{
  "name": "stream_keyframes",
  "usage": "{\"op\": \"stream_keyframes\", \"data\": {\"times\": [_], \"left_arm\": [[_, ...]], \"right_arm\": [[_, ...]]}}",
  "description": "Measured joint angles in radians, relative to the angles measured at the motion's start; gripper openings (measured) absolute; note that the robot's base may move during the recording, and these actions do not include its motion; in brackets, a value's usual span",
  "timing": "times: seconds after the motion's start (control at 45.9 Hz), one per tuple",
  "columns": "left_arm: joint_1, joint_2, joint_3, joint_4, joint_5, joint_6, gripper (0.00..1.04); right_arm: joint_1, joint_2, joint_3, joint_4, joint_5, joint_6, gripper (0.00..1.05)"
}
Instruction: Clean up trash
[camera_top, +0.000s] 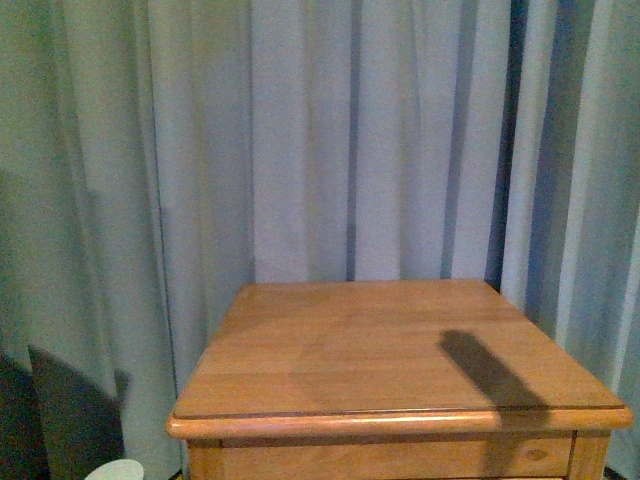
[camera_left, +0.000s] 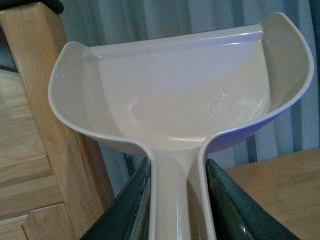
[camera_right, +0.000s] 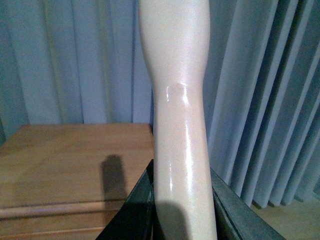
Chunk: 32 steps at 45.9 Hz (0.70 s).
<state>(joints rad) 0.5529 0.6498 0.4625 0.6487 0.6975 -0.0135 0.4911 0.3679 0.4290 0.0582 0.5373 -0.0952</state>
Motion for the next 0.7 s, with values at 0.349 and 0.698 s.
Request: {"op": "stream_keyframes", "data": {"times": [0.349,0.698], "left_arm": [[0.000,0.000,0.000,0.000,0.002,0.000,0.29],[0.000,0.000,0.000,0.000,0.006,0.000,0.29]], "right_arm": [[0.022,-0.004,-0.024,-0.004,0.070,0.000,0.20],[0.023,-0.007,-0.024,-0.004,0.079,0.000,0.20]]}}
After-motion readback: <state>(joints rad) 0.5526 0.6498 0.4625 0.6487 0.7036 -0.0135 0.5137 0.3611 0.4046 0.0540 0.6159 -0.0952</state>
